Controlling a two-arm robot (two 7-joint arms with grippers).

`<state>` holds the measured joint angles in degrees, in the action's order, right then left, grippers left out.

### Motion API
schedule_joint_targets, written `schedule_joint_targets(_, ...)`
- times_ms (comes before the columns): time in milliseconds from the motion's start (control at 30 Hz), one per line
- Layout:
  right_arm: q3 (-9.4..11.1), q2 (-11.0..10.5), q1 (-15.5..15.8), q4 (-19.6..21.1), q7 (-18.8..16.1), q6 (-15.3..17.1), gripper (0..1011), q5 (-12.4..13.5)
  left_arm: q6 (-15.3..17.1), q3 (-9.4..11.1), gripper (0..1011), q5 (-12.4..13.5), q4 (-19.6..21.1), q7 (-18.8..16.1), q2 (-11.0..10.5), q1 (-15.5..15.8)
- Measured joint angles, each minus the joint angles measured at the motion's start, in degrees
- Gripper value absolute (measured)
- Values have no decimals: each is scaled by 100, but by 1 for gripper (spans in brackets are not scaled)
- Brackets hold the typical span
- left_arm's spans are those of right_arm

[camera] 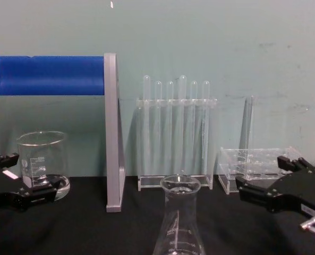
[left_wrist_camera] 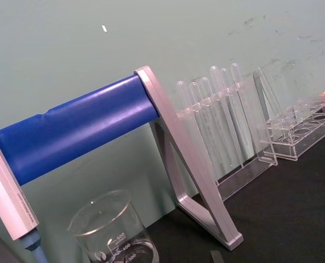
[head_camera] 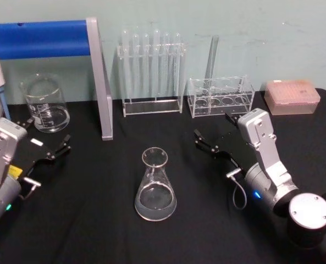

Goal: Grasp the erlenmeyer flask with one hand, shake it three times, then place it back.

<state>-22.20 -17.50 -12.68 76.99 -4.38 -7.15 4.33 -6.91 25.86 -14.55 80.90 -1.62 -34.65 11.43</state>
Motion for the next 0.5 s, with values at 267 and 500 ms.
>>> schedule_joint_targets(267, -5, -4, 0, 4, -7, 3, 1000, 12, 0, 0, 1001, 0, 0, 0, 0, 0)
schedule_joint_targets(500, -7, -8, 0, 7, -11, 6, 1000, 20, 0, 0, 1001, 0, 0, 0, 0, 0)
